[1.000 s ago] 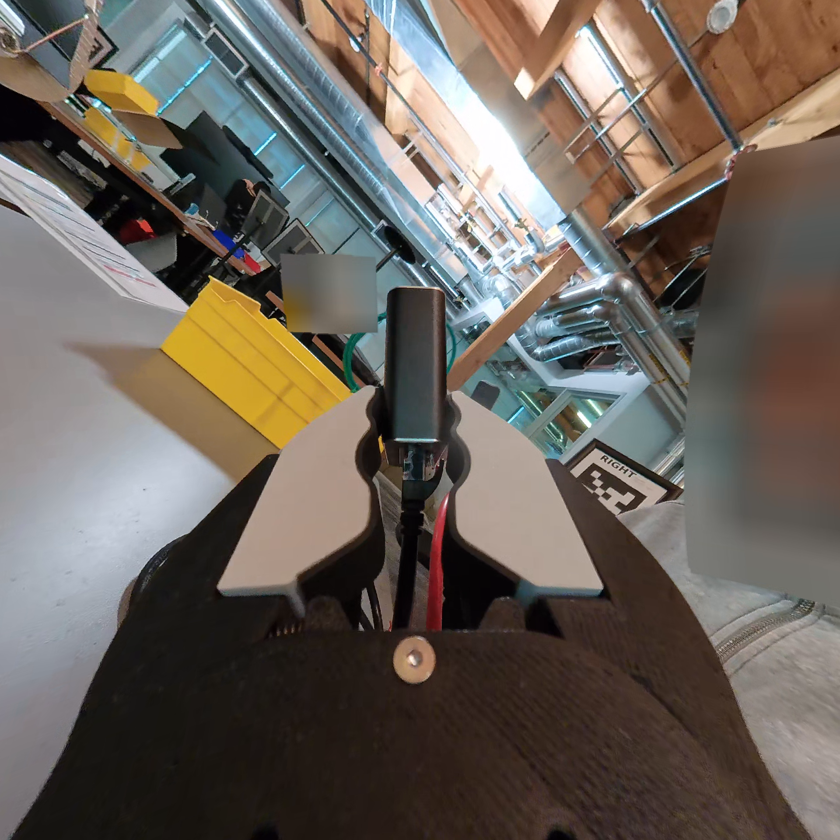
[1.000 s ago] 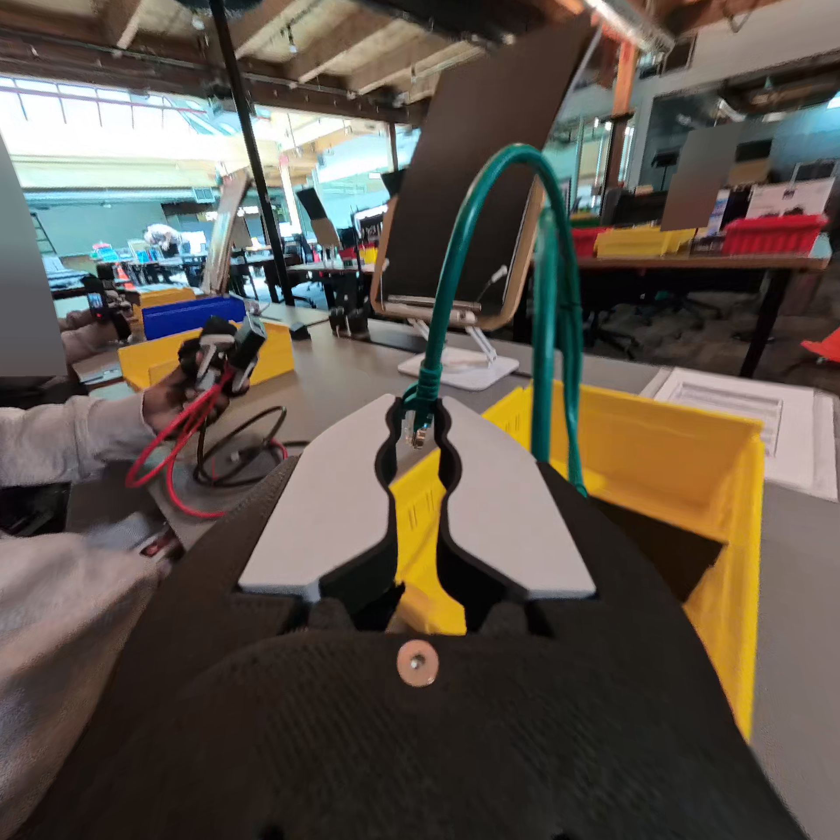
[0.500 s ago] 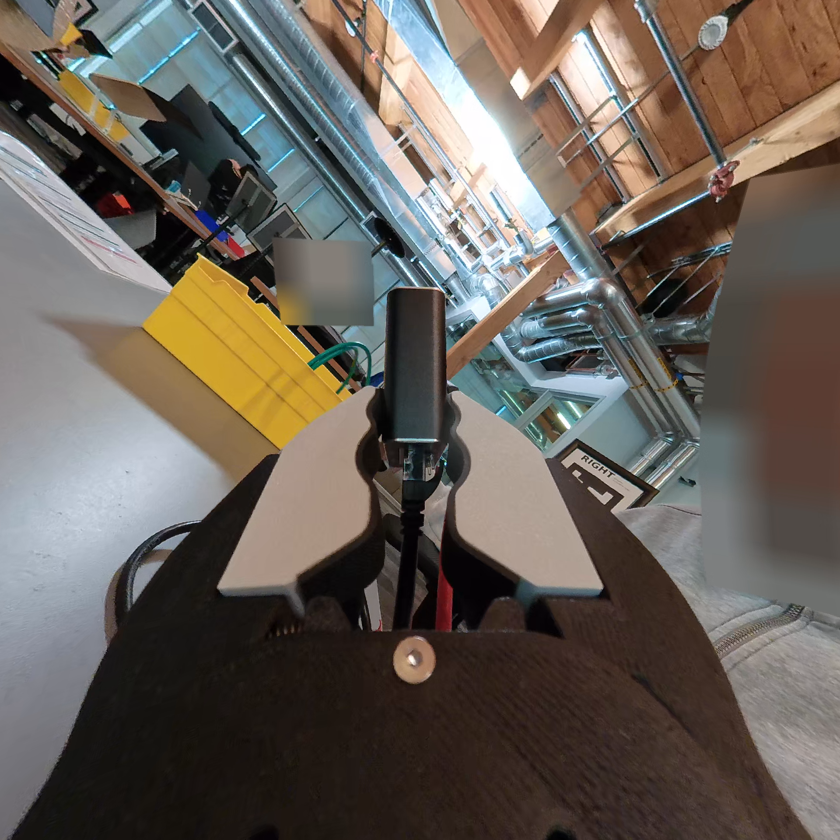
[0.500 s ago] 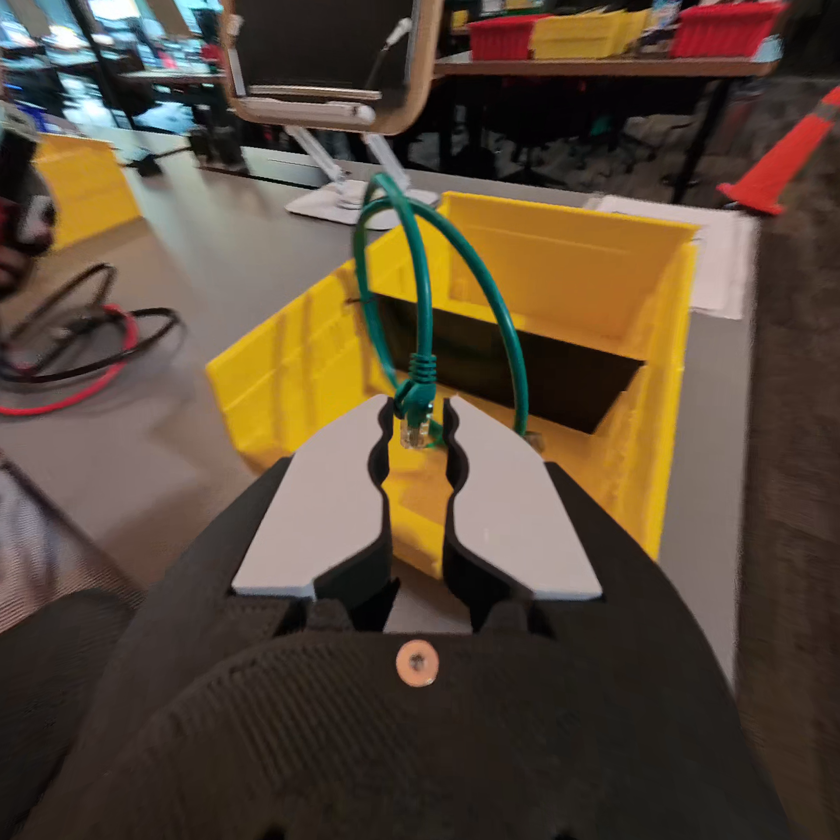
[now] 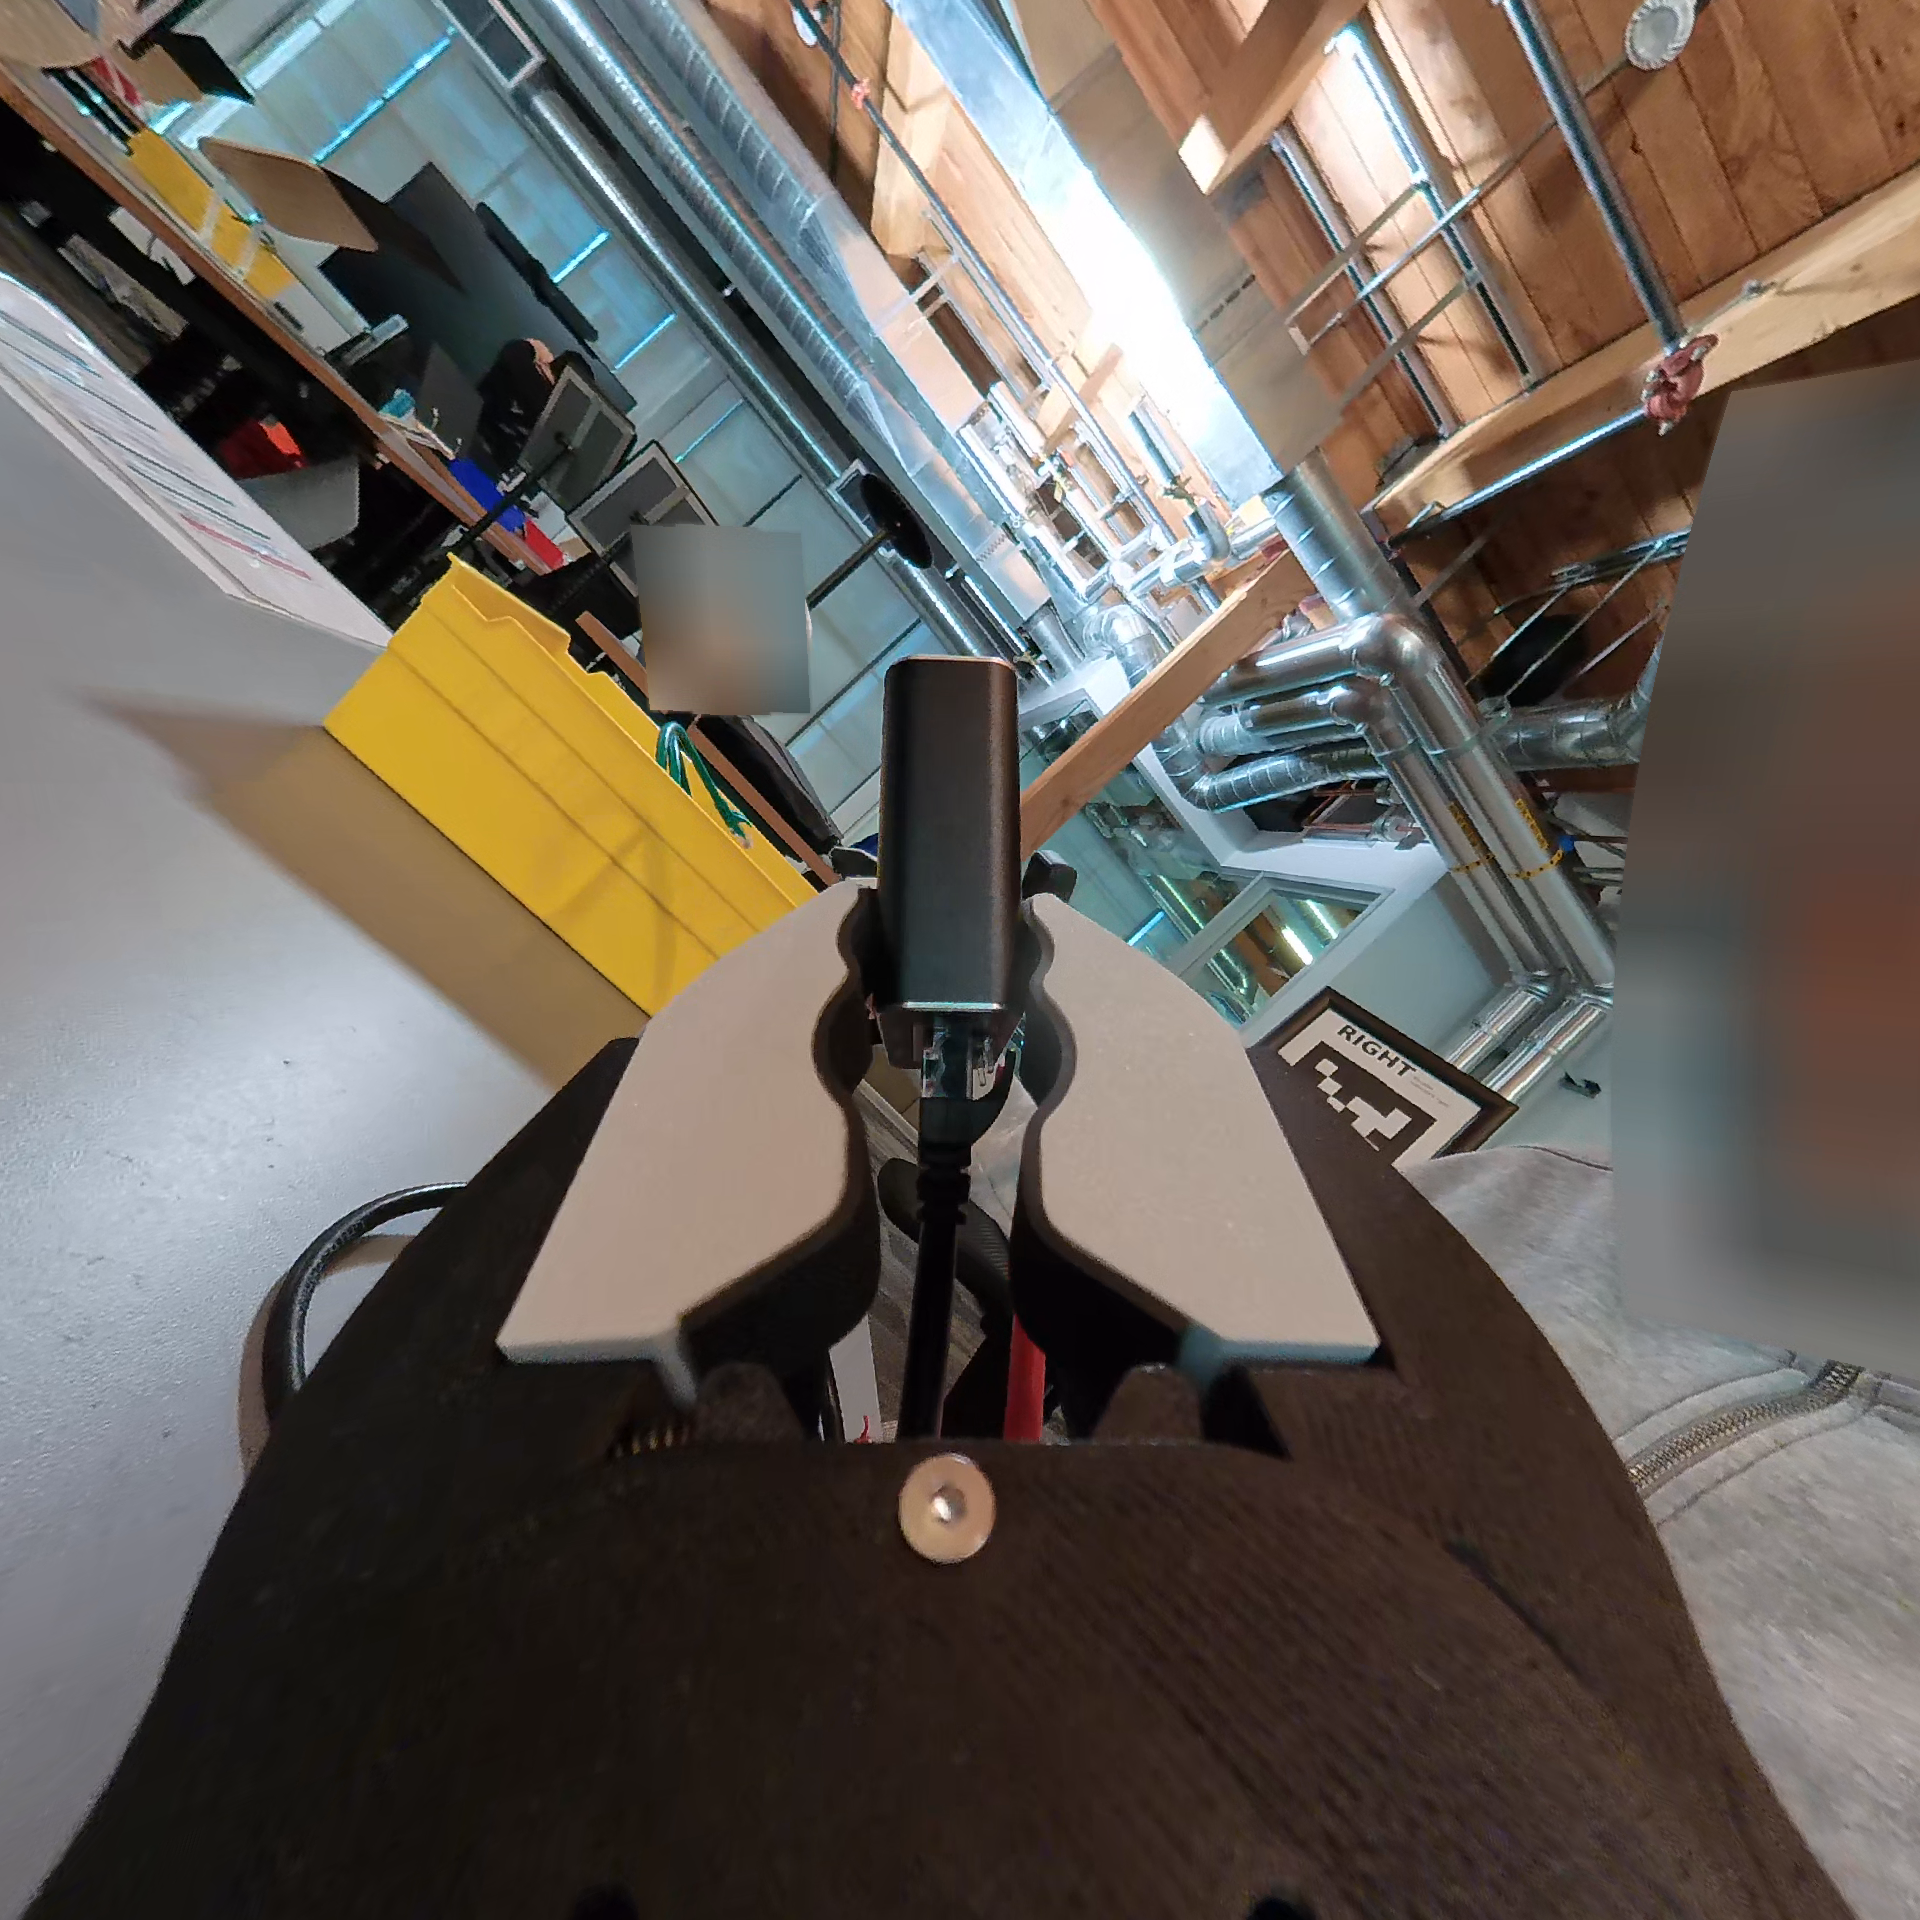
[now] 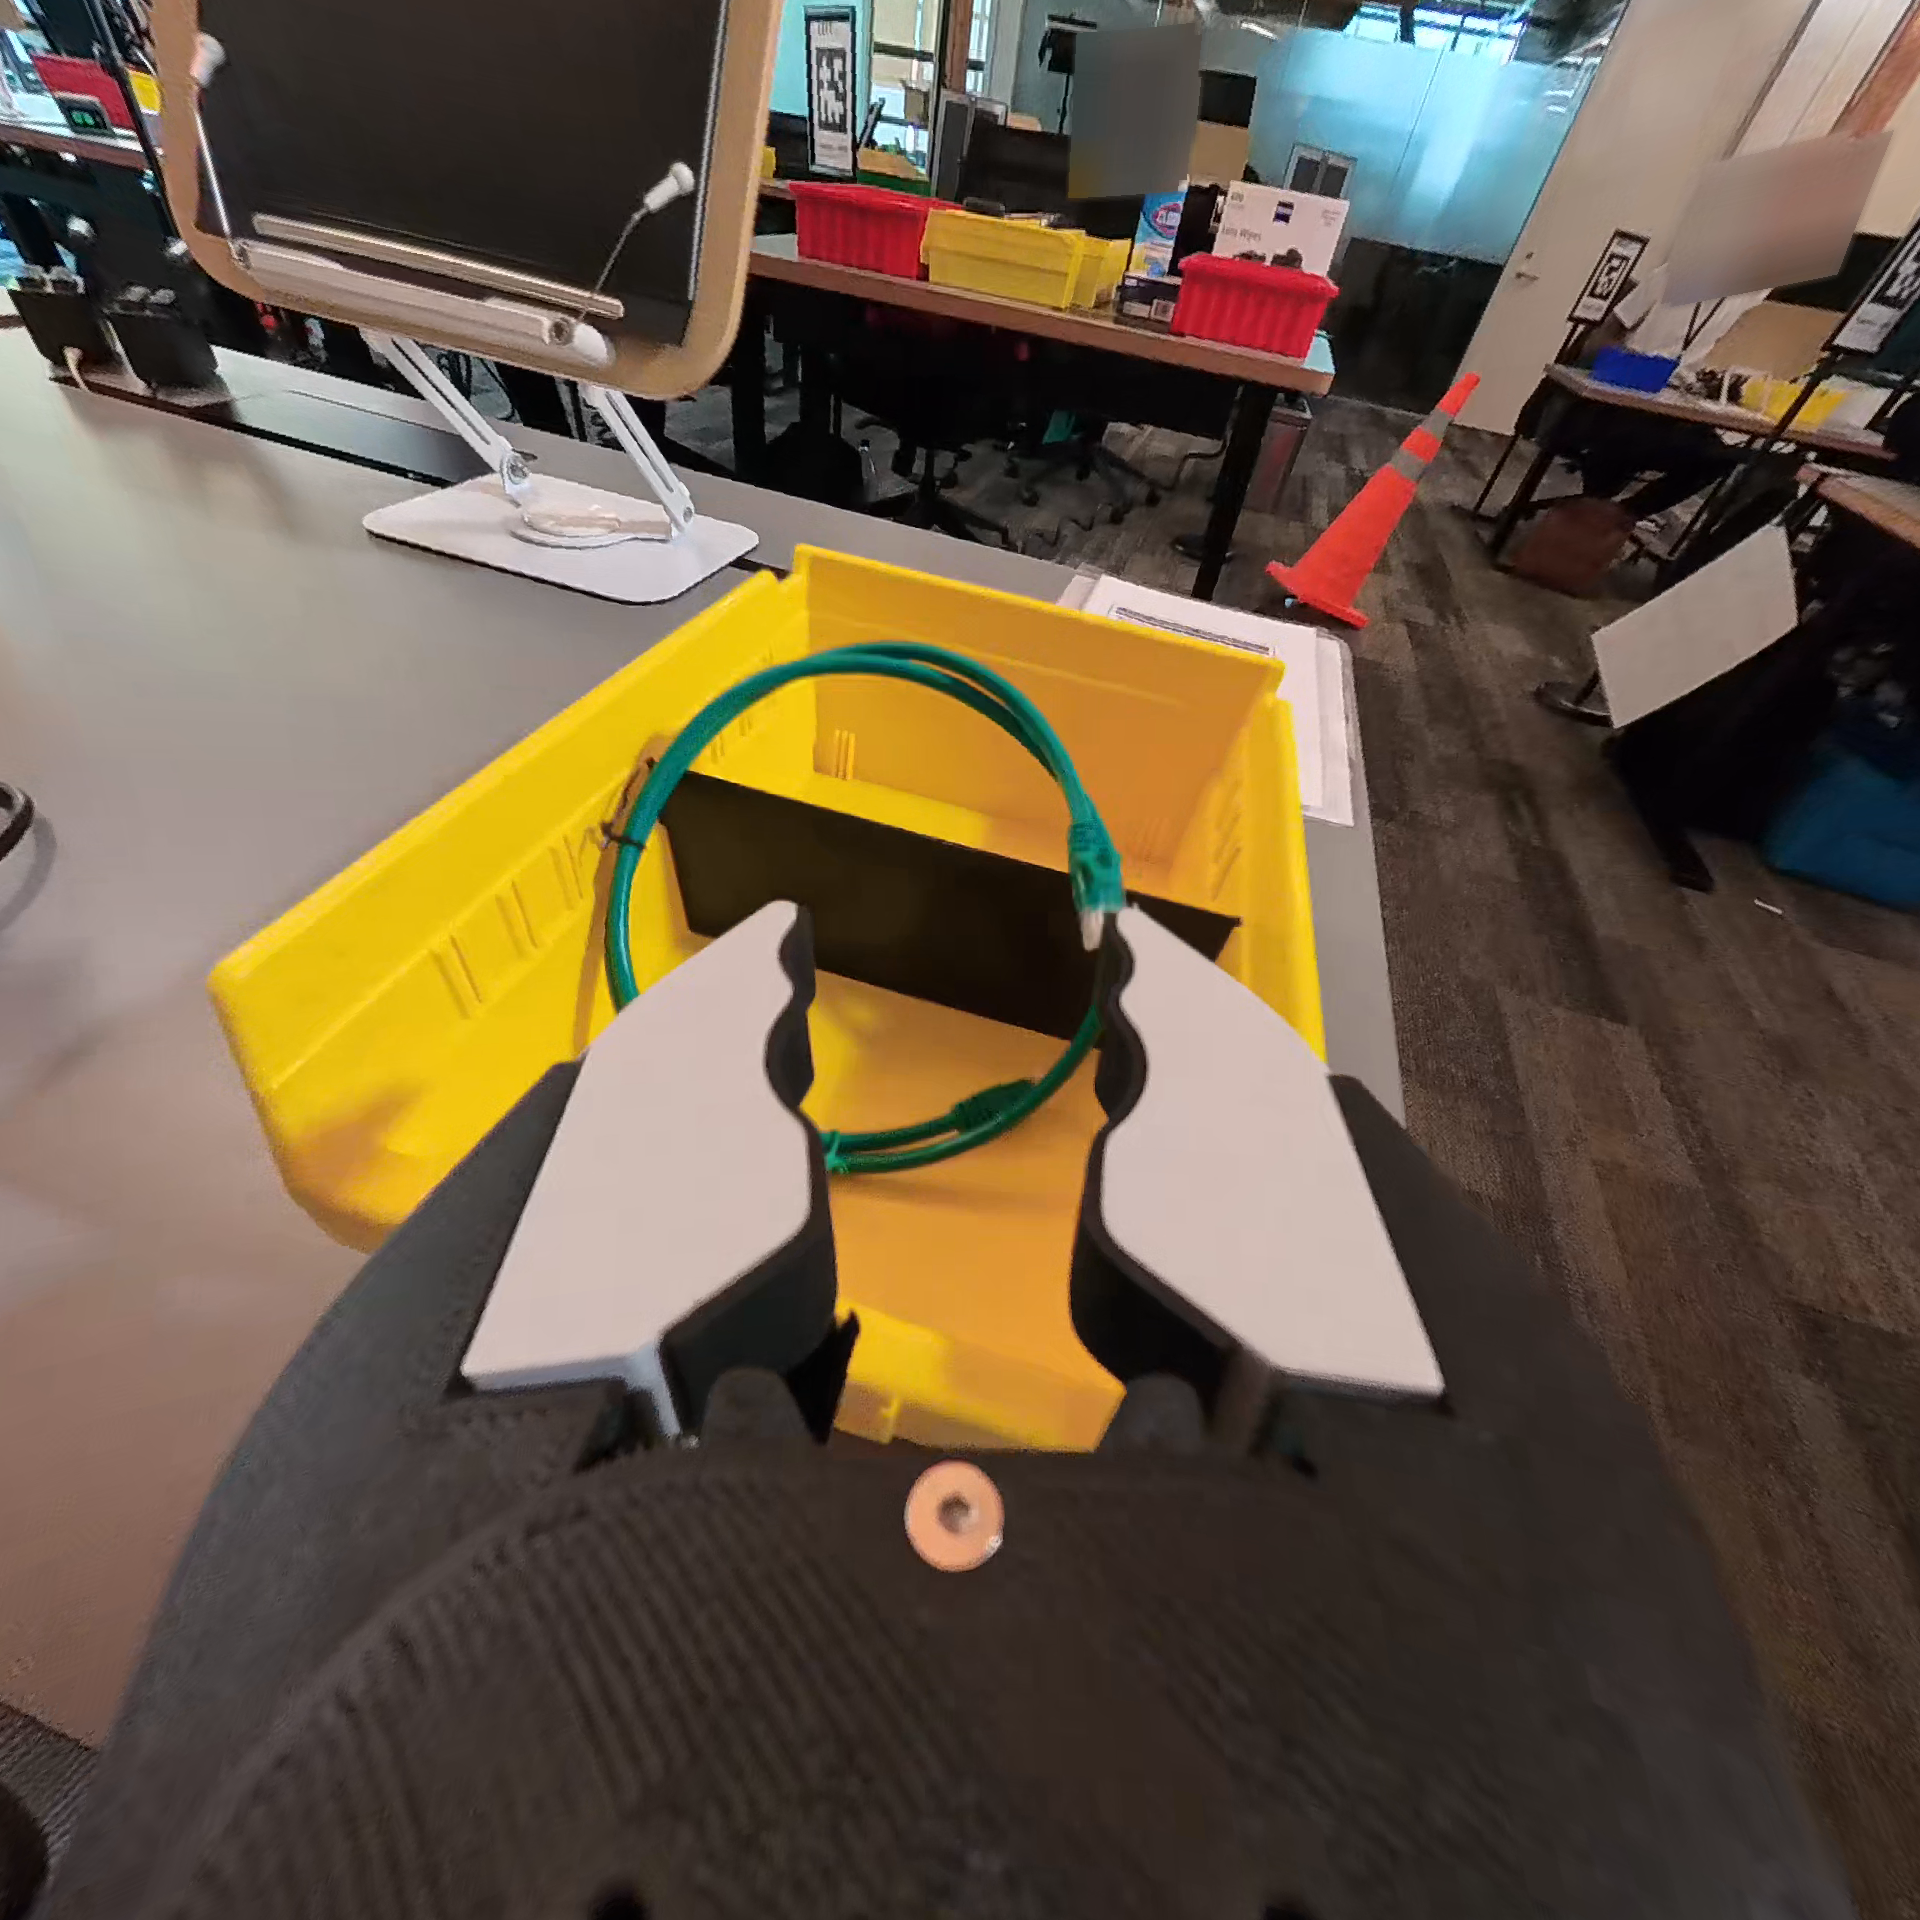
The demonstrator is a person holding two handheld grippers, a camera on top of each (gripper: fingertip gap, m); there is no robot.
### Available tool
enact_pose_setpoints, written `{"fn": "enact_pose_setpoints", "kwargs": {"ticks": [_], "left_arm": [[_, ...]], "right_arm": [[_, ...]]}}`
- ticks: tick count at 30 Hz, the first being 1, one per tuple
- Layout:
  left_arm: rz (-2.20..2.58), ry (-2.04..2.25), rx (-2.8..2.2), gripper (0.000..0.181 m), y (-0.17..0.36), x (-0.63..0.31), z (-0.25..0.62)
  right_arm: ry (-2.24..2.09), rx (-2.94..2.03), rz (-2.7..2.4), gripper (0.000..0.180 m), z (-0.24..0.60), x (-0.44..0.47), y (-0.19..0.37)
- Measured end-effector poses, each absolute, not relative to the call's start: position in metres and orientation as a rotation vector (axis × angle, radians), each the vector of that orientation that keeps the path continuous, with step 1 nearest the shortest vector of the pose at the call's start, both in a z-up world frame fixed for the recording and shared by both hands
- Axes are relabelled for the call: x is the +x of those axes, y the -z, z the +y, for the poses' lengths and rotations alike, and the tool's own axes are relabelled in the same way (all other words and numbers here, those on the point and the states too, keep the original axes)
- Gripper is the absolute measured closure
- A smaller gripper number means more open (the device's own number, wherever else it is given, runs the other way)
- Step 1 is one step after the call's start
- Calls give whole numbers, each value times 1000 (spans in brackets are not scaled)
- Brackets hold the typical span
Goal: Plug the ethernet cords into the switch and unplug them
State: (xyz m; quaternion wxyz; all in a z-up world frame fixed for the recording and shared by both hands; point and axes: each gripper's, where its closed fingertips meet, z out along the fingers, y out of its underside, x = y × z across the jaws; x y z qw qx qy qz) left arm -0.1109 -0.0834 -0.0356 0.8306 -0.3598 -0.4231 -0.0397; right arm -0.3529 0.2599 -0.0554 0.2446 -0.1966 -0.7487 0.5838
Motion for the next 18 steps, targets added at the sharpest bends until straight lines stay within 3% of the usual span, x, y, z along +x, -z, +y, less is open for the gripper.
{"fn": "enact_pose_setpoints", "kwargs": {"ticks": [6, 12, 18], "left_arm": [[-898, 92, -763, 155, 36, -111, -82], [-904, 98, -761, 155, 38, -112, -81], [-904, 105, -766, 155, 39, -112, -78]], "right_arm": [[-1391, -559, -2072, 129, 250, -361, 76], [-915, -798, -2205, 155, 258, -388, 125], [-695, -887, -2257, 143, 255, -419, 145]]}}
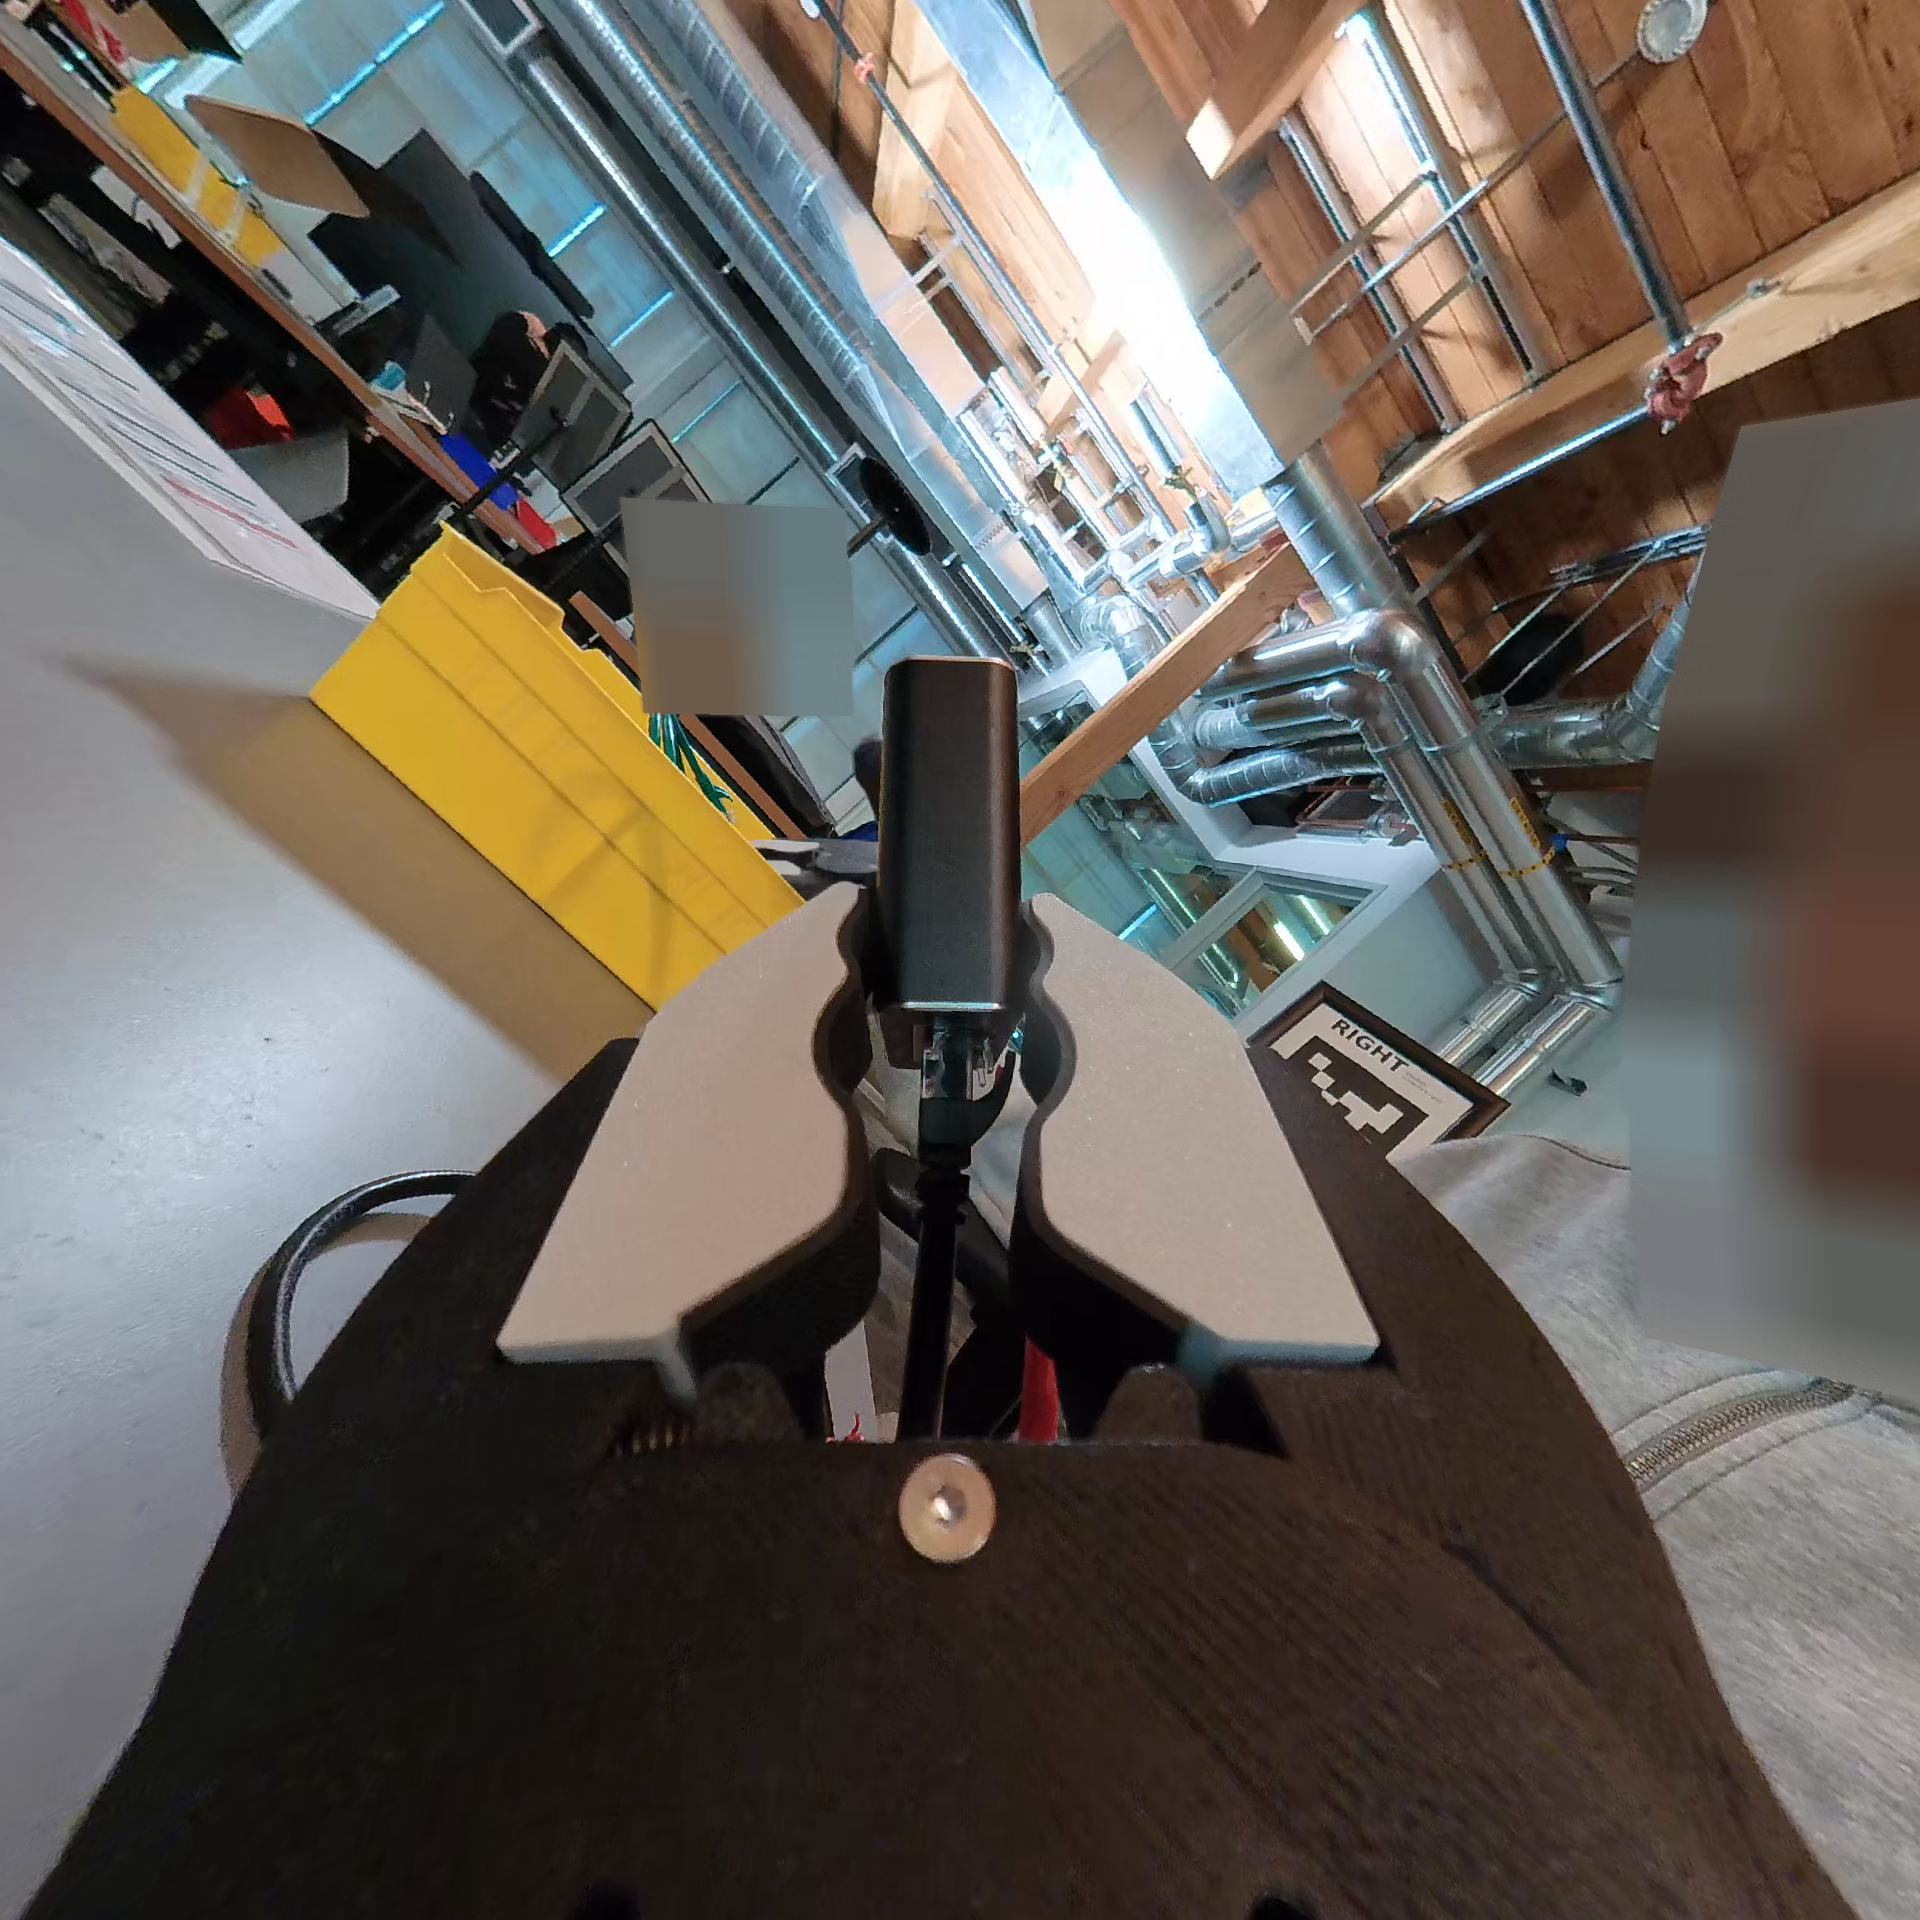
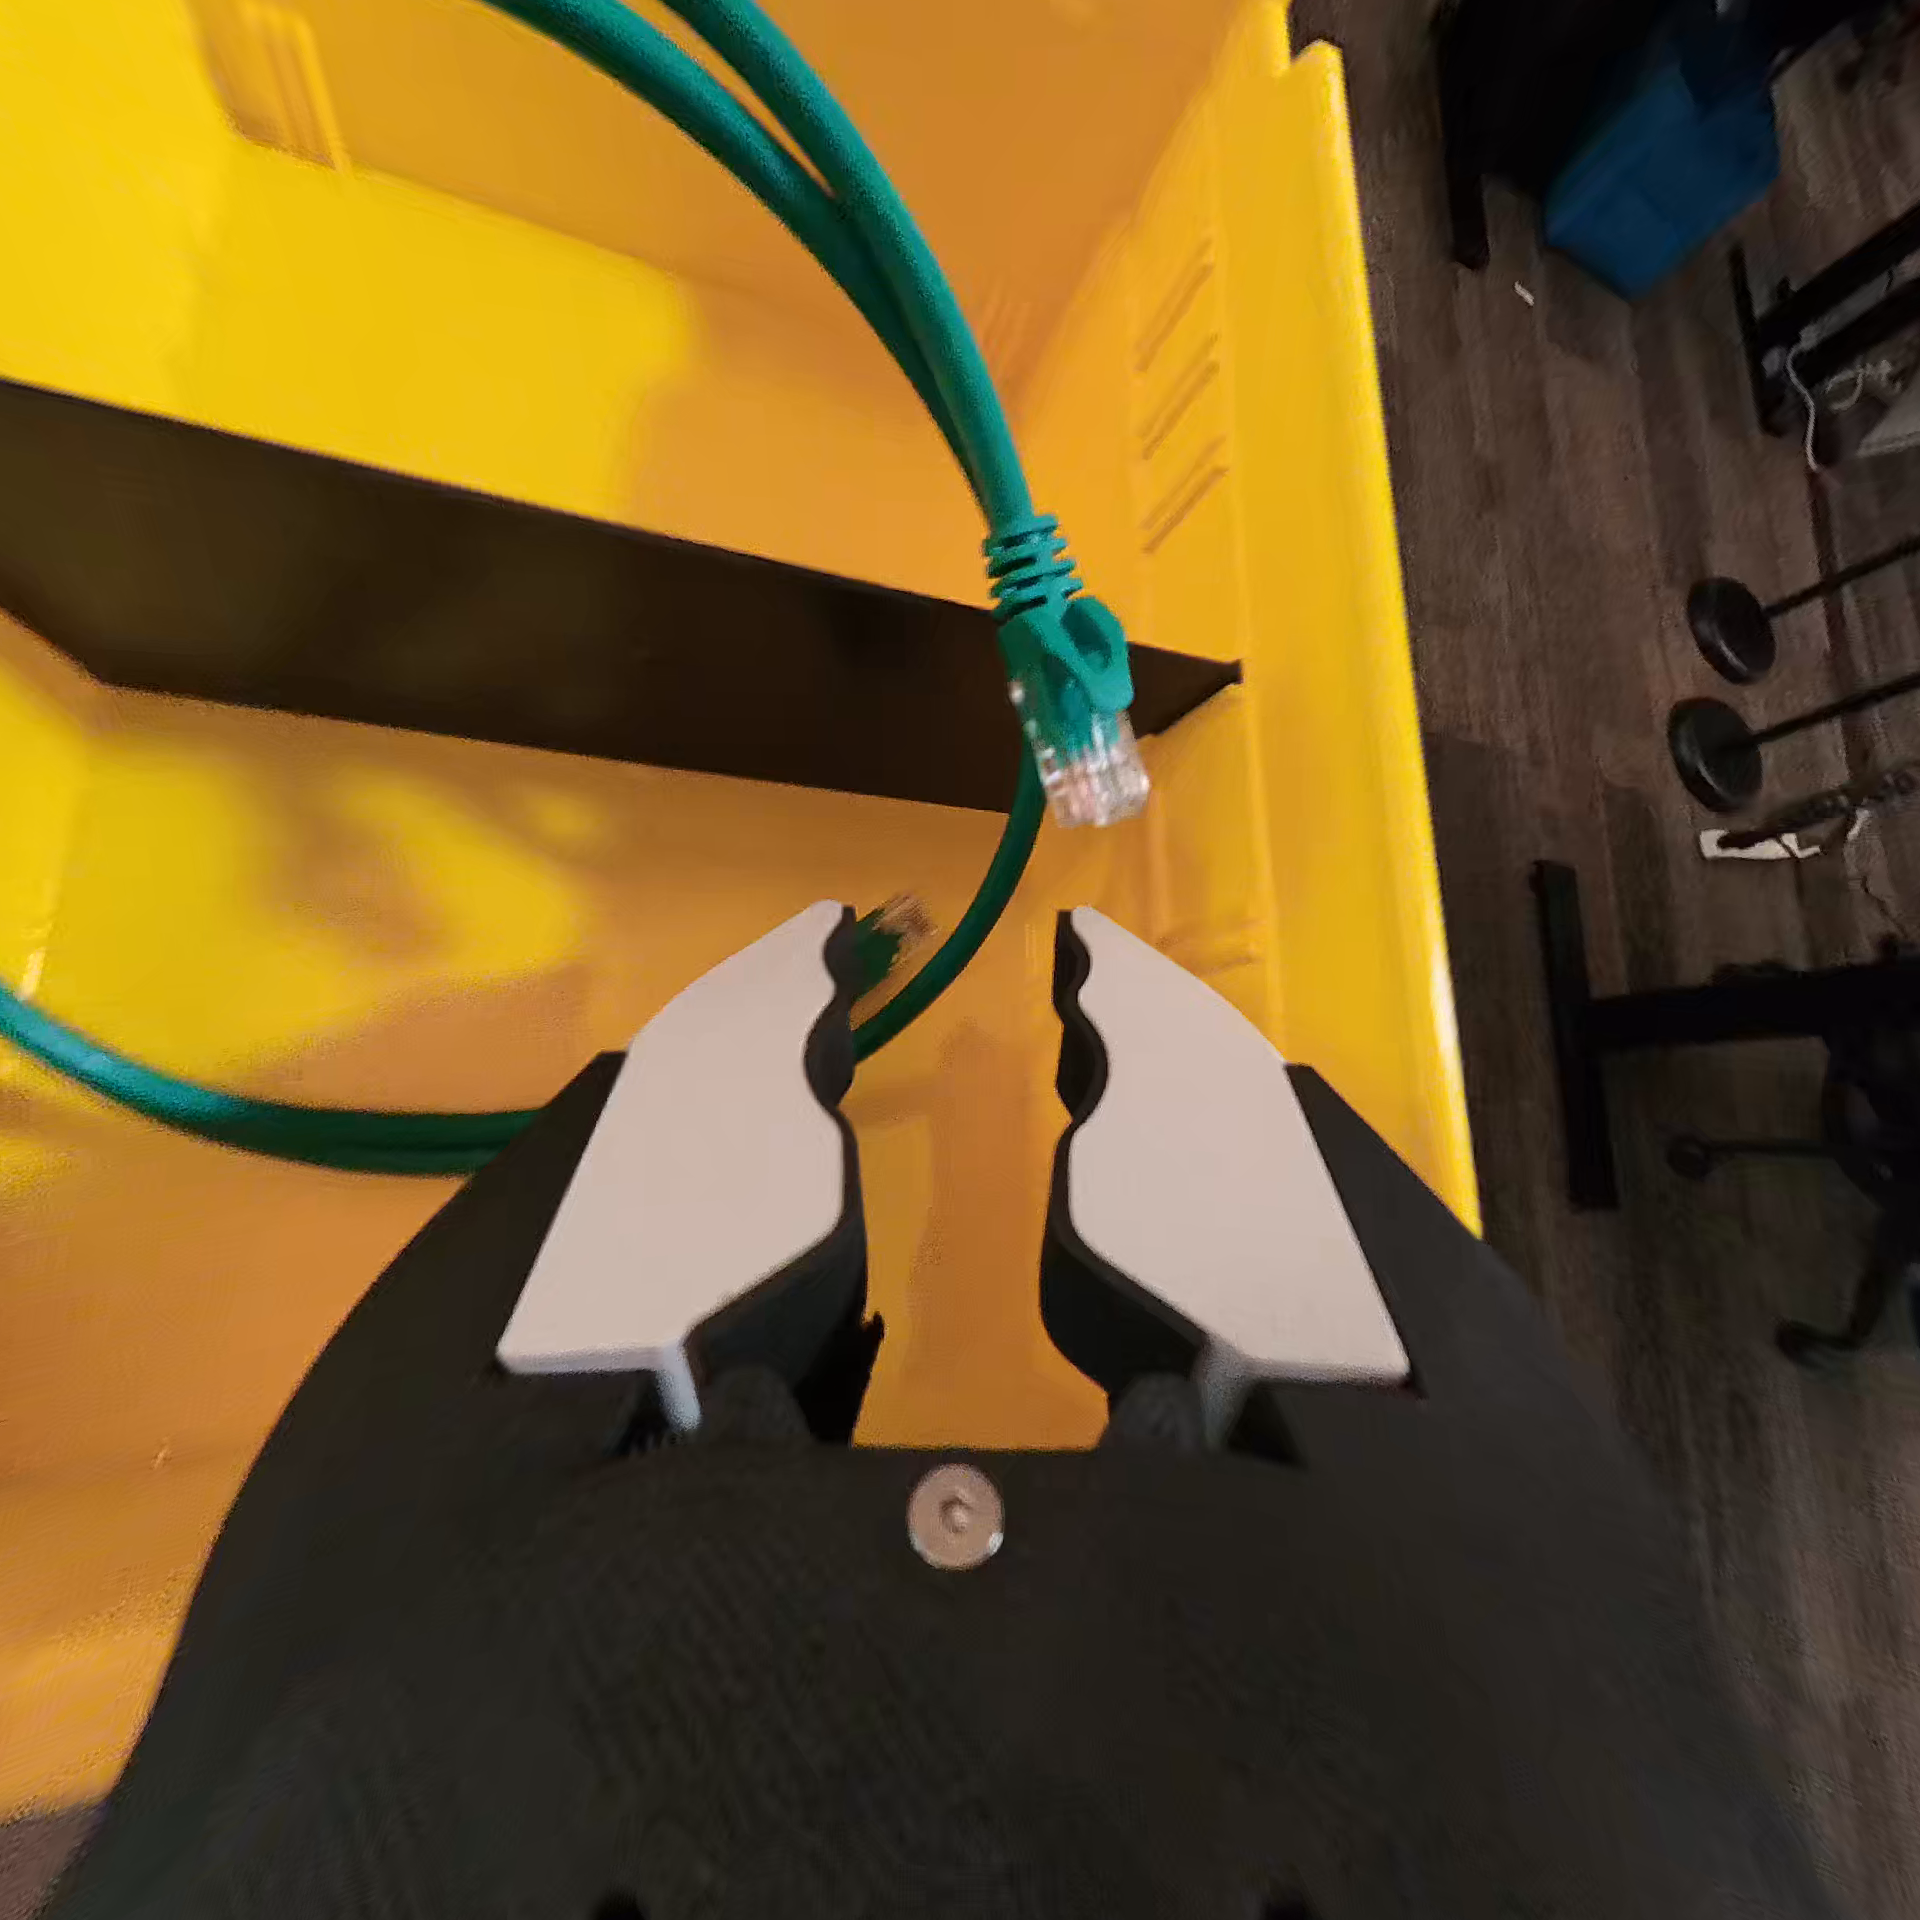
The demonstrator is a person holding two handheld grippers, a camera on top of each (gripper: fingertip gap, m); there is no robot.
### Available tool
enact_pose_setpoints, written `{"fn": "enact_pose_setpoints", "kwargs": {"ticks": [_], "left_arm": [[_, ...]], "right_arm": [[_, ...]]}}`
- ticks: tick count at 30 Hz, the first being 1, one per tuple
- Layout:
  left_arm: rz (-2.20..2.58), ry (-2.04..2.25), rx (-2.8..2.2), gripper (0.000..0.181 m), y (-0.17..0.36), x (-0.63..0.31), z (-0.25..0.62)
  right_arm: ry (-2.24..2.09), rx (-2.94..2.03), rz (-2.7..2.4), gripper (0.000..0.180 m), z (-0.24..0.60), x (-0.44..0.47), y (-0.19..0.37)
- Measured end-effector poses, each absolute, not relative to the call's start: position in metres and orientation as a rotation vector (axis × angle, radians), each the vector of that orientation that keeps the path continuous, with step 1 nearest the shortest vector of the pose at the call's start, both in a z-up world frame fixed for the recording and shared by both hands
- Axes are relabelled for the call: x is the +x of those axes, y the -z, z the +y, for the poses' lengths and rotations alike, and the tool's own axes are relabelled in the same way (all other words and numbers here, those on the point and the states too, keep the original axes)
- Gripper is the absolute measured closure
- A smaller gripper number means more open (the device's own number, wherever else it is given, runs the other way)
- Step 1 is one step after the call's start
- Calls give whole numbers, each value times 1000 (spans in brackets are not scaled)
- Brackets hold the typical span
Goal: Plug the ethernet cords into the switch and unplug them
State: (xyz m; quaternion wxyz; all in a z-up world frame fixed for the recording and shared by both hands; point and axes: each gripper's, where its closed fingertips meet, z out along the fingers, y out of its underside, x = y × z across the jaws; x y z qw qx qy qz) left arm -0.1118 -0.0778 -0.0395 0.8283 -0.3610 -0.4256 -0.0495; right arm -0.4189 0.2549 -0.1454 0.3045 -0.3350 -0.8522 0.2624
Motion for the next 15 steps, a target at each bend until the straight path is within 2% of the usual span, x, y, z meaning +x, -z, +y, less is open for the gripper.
{"fn": "enact_pose_setpoints", "kwargs": {"ticks": [3, 4, 15], "left_arm": [[-903, 109, -767, 155, 40, -112, -77], [-902, 109, -768, 155, 39, -112, -77], [-898, 121, -759, 155, 40, -110, -81]], "right_arm": [[-583, -935, -2316, 155, 258, -430, 156], [-568, -943, -2337, 167, 257, -431, 158], [-636, -952, -2379, 174, 276, -407, 114]]}}
